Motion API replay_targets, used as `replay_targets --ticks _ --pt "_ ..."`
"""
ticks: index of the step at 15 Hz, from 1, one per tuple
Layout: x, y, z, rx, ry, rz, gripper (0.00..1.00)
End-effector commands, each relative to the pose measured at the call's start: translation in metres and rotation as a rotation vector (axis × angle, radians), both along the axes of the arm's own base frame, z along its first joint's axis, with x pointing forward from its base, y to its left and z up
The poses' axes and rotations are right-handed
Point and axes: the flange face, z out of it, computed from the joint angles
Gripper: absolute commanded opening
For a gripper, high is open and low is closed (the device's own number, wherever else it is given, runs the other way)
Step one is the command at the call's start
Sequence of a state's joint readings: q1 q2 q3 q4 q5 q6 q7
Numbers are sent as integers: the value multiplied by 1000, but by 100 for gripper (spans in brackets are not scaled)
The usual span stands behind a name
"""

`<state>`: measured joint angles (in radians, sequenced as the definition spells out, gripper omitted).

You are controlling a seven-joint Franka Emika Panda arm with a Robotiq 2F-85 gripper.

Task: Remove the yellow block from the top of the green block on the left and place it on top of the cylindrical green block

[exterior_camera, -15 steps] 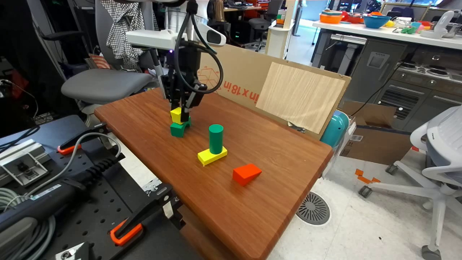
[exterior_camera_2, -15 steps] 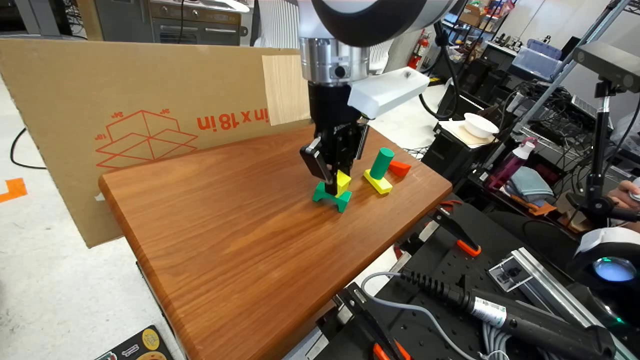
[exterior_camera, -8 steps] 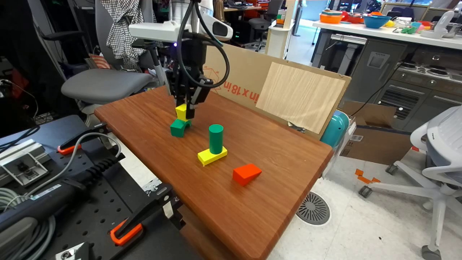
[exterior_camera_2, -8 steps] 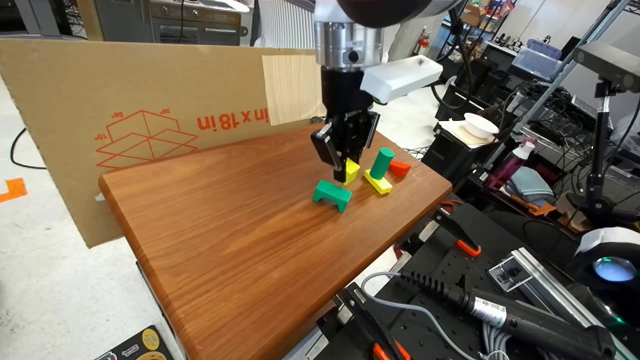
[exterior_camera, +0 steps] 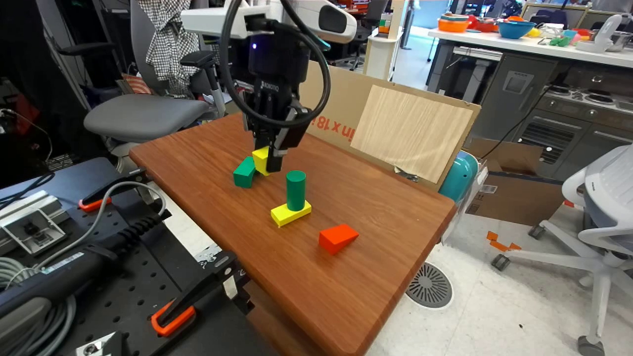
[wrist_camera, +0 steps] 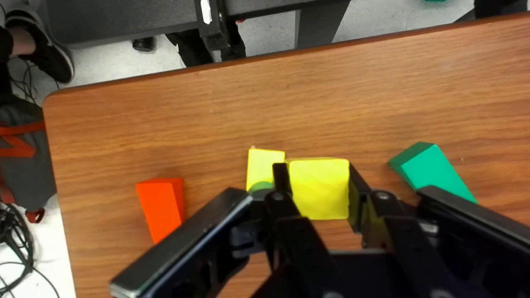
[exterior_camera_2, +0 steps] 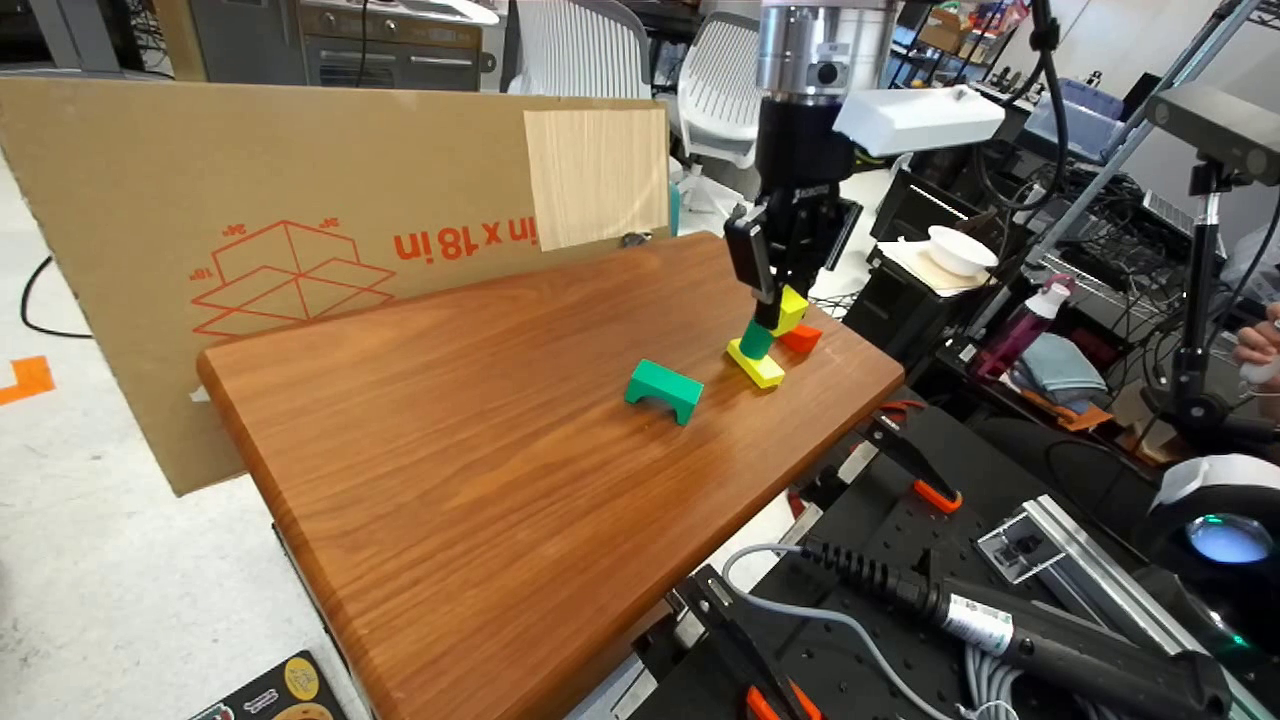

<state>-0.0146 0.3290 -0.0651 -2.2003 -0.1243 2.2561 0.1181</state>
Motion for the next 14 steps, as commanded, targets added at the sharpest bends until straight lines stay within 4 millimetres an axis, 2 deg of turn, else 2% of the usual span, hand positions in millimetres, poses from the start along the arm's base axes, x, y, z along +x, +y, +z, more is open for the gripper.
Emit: replay_targets --ticks 1,3,8,14 --pt "-5 -20 2 10 15 -88 8" --pt "-2 -26 2 15 13 -113 8" --pt "7 -24 20 35 -26 -118 8" --pt "14 -30 11 41 1 -170 8"
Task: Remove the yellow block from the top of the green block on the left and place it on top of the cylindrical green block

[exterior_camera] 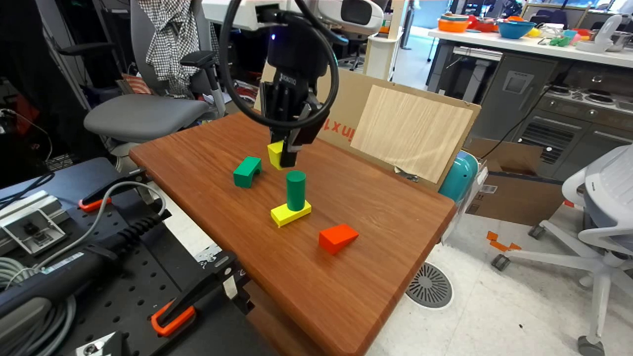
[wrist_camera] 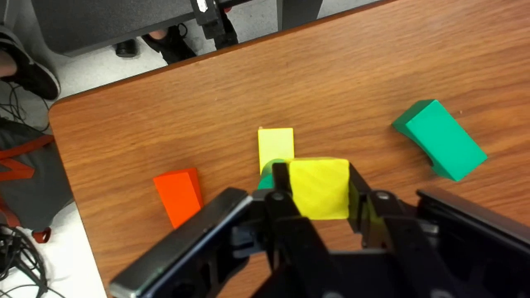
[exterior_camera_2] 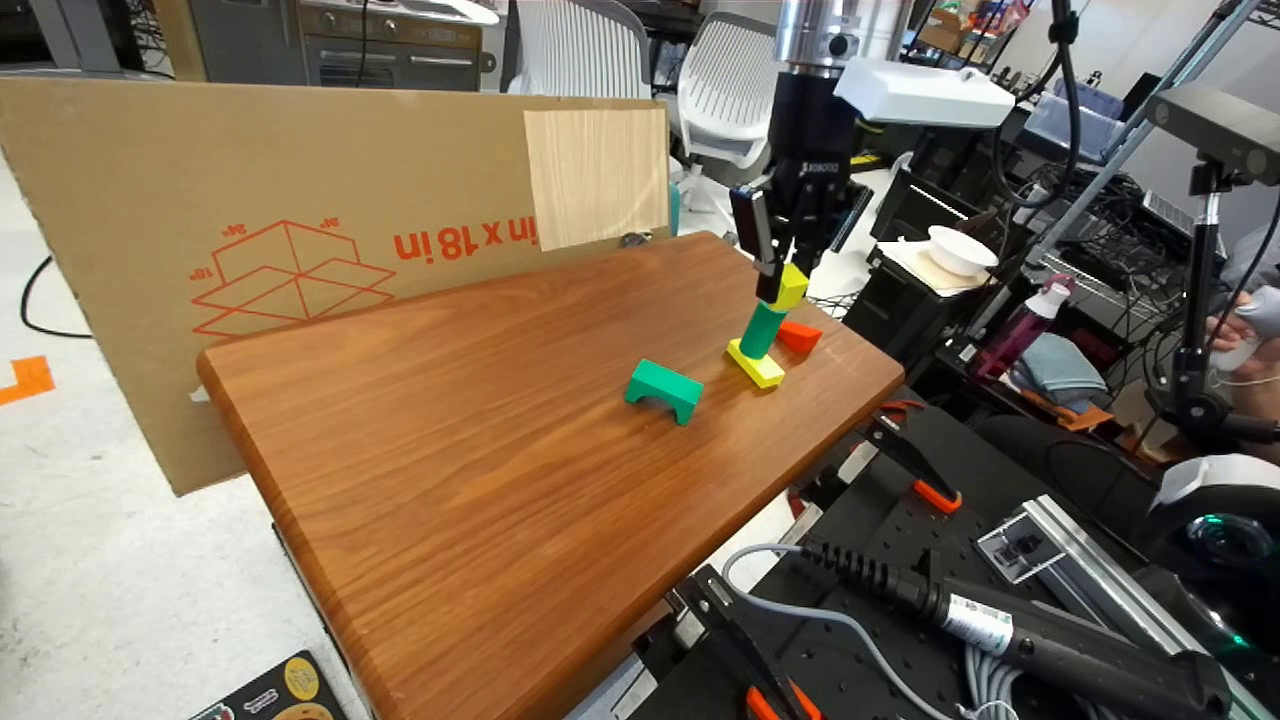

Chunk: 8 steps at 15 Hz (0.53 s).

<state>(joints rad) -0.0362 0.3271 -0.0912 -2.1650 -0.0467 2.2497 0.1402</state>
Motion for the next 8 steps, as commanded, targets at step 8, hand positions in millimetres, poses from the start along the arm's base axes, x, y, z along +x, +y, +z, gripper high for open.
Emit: replay_targets --ticks 8 --pt "17 -24 -12 11 86 -107 8"
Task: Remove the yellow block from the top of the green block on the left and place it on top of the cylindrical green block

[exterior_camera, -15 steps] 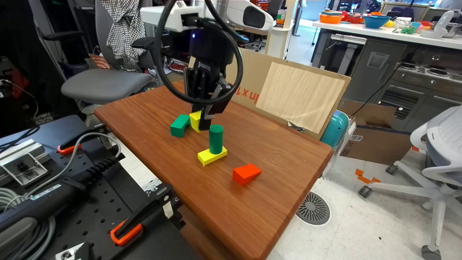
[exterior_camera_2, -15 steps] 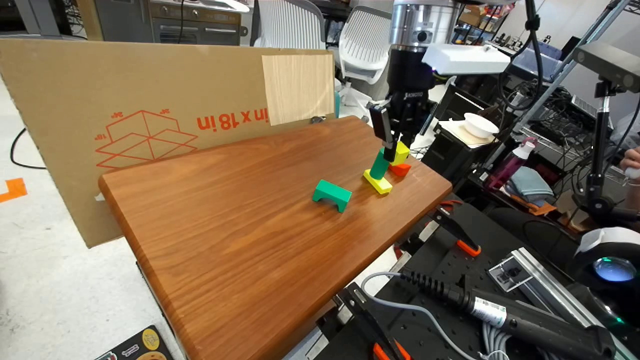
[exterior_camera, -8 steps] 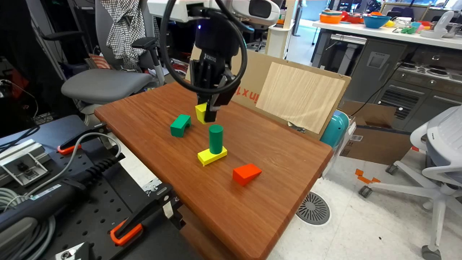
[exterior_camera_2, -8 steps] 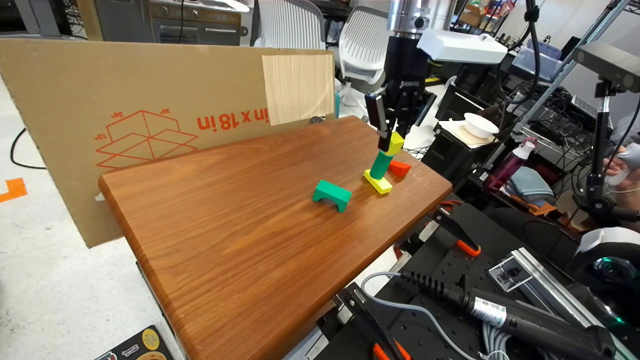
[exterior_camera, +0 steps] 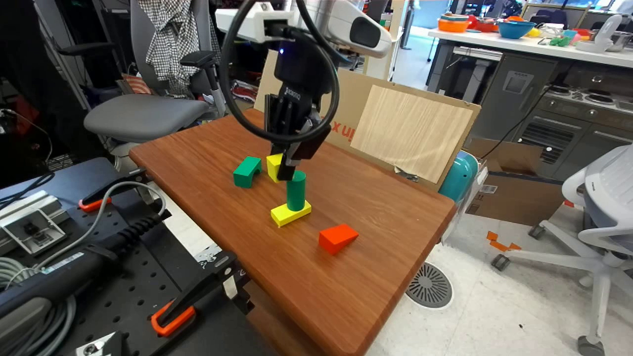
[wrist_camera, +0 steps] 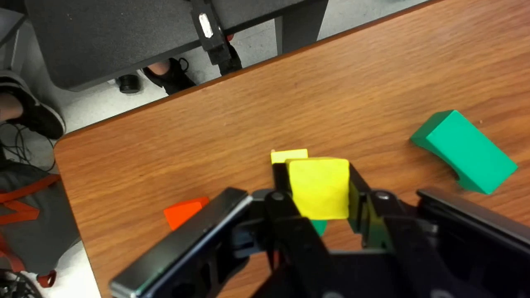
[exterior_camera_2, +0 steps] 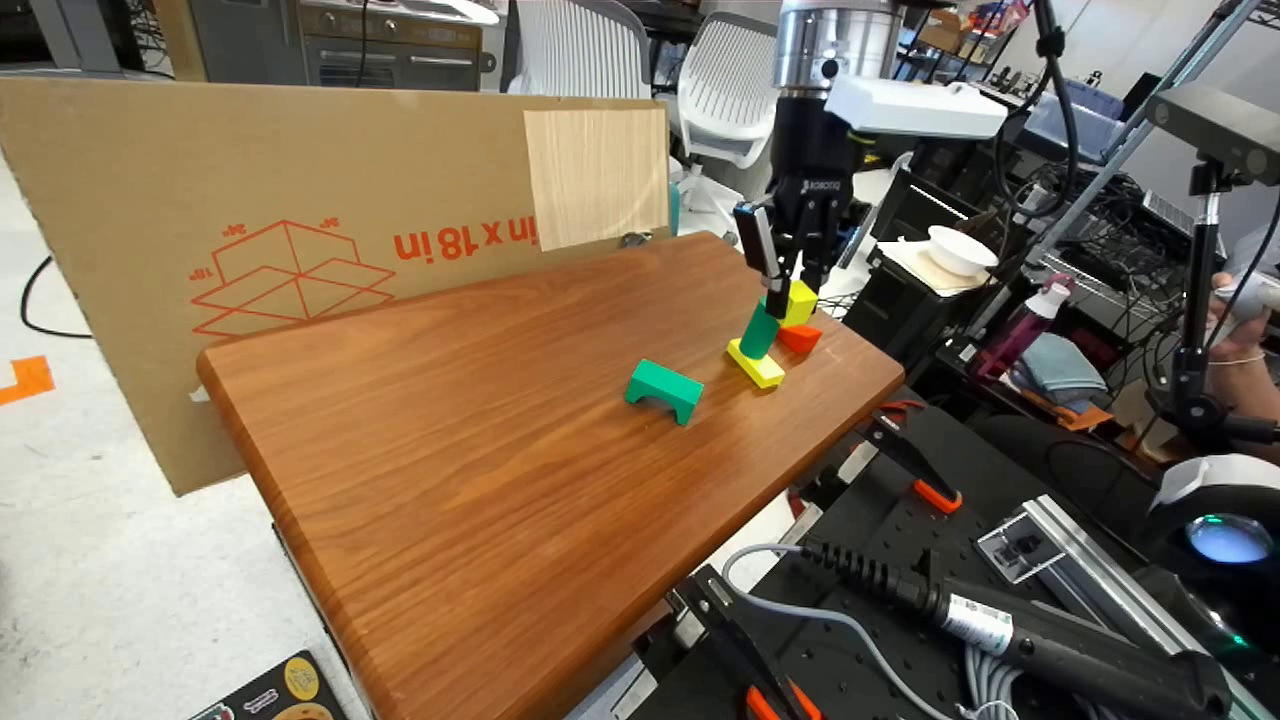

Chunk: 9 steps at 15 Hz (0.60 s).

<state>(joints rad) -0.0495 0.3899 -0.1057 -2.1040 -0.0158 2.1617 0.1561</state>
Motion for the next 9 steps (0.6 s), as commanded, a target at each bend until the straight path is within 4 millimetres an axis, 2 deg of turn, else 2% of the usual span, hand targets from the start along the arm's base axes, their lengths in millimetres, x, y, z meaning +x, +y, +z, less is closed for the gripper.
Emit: replay_targets --ticks 1,5,9 --pt "17 -11 6 -4 -6 -39 8" --pt "29 -10 10 -6 -22 -30 8" --pt "33 -9 3 -1 -7 -27 8"
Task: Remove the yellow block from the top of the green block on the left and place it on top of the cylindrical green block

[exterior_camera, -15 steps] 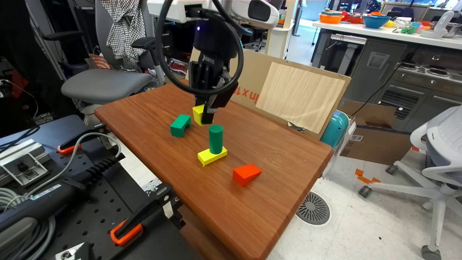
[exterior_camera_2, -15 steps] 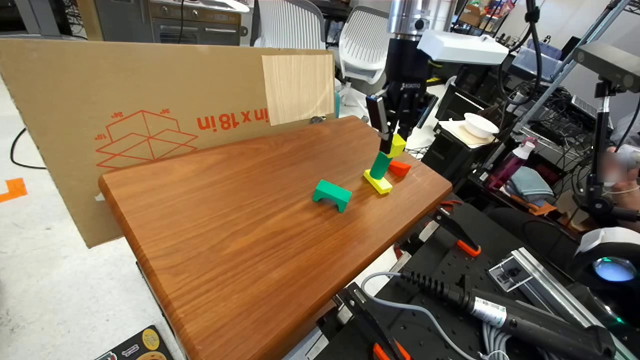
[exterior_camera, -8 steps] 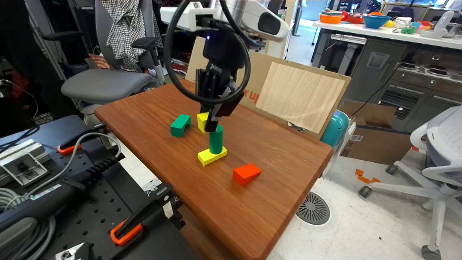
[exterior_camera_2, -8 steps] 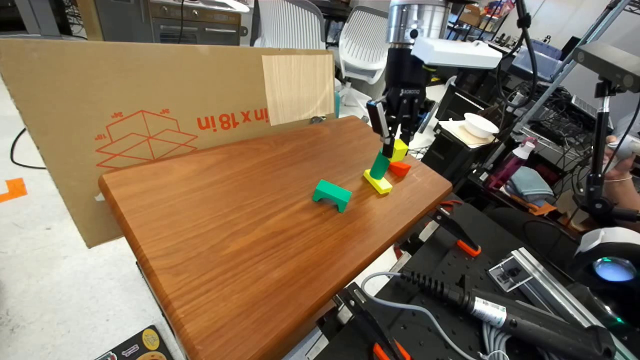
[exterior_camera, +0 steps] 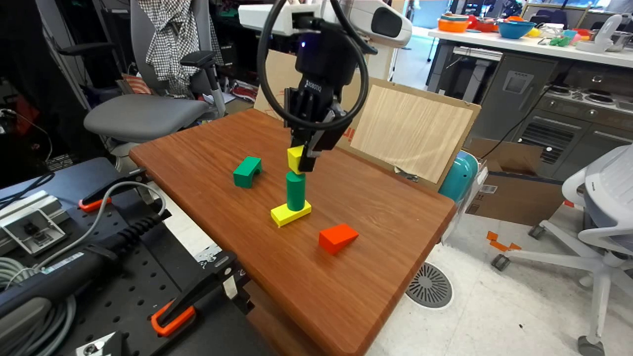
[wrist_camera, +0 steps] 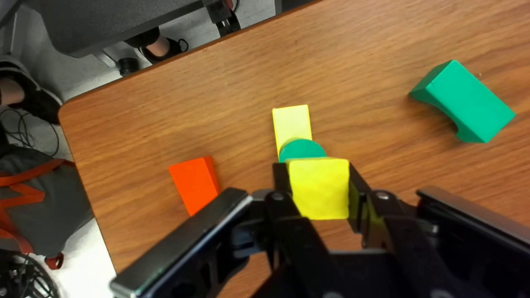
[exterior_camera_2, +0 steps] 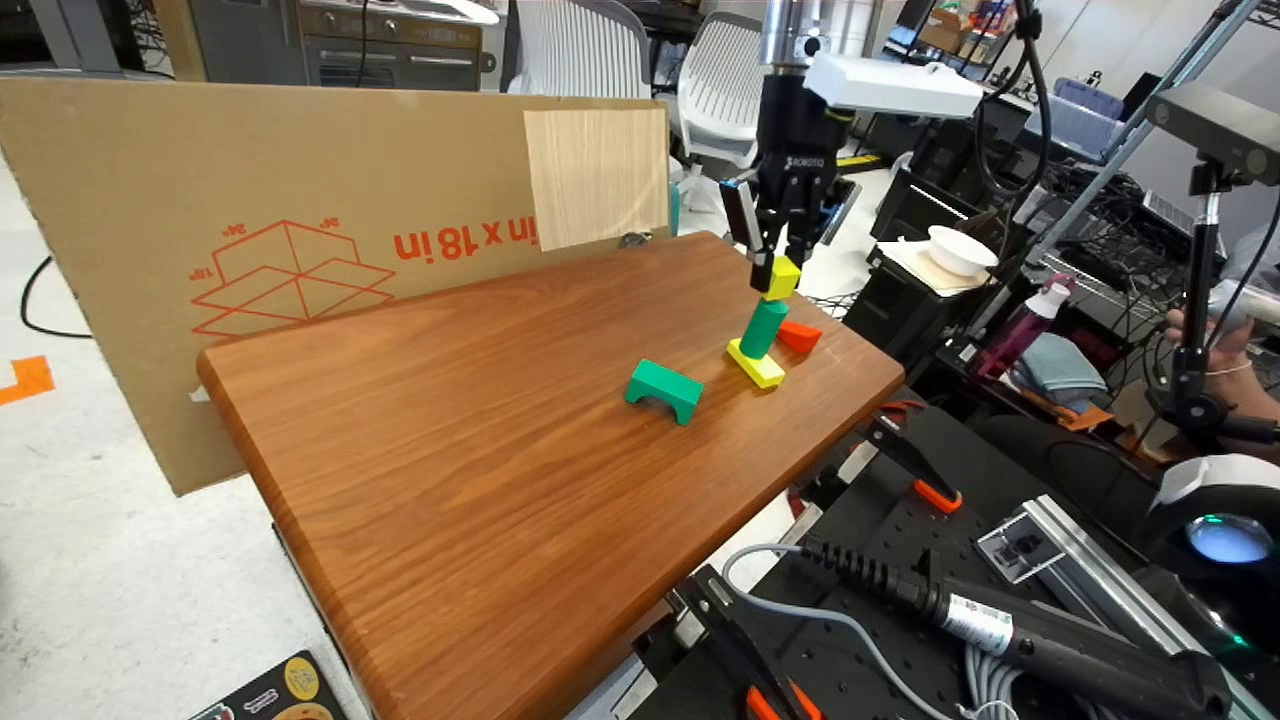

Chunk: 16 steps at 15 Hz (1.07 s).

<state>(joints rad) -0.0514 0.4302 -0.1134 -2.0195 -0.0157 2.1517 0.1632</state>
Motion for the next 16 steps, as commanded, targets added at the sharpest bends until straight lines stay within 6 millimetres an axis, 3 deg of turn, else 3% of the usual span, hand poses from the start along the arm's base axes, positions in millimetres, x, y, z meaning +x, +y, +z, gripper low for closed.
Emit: replay_targets --ticks 1,13,14,16 --pt "8 0 -7 16 35 -15 8" --pt "10 7 -10 19 73 -5 11" --pt "10 7 -9 17 75 -6 58" --pt "10 7 -6 14 75 -9 65"
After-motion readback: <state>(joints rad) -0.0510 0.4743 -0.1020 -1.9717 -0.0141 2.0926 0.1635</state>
